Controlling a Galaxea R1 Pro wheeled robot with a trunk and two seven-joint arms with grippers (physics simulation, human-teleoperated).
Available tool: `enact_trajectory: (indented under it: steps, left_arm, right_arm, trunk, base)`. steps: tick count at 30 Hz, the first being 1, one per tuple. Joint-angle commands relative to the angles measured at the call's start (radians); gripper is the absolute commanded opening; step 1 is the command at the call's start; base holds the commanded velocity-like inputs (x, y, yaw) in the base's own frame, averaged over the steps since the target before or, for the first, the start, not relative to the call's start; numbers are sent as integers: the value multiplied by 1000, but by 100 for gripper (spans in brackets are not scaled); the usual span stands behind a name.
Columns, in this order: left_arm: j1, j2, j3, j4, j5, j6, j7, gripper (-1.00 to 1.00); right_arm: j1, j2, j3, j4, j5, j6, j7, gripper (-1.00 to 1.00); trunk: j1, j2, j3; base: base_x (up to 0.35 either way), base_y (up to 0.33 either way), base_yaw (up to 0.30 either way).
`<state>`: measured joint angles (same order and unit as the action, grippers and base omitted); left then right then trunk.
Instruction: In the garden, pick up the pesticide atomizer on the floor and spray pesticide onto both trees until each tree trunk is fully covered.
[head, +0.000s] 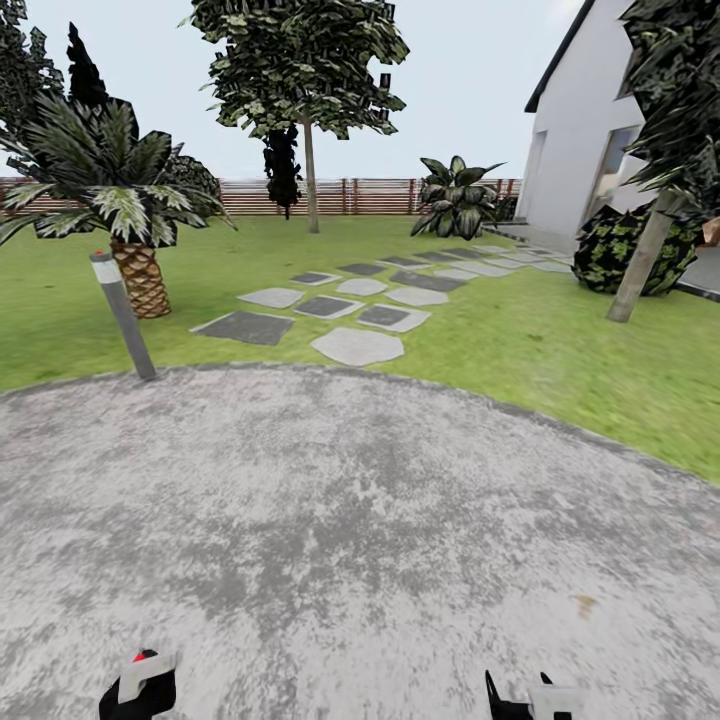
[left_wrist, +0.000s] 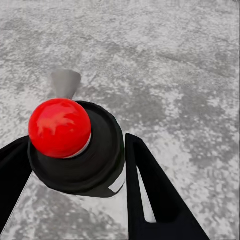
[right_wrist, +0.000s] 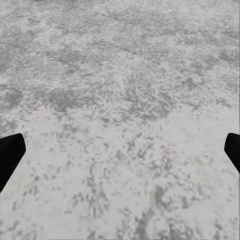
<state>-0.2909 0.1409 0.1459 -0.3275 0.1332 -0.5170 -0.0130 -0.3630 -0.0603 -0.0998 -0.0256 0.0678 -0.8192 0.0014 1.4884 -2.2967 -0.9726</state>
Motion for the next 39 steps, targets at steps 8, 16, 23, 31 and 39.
enact_trajectory:
  steps: [8, 16, 23, 31, 39]
  left_arm:
    - [-1, 0, -3, 1, 9, -3, -1, -100]
    - [-1, 0, -3, 1, 9, -3, -1, -100]
    - [-1, 0, -3, 1, 8, -4, -1, -100]
    - [-1, 0, -3, 1, 7, -5, -1, -100]
    - [-1, 0, -3, 1, 9, -3, 0, -100]
  right_arm:
    - [-1, 0, -8, 0, 7, -3, 0, 100]
    - [-1, 0, -8, 0, 7, -3, 0, 100]
    - [-1, 0, -8, 1, 7, -3, 0, 100]
    - [-1, 0, -8, 1, 7, -3, 0, 100]
    - [-1, 0, -8, 0, 7, -3, 0, 100]
  trunk:
    - [0, 0, -1]
    - [0, 0, -1]
    - [0, 0, -1]
    - [0, 0, -1]
    - [0, 0, -1]
  base:
    - [333, 103, 0]
    - [334, 98, 0]
    - [334, 95, 0]
    - [334, 94, 0]
    - [334, 94, 0]
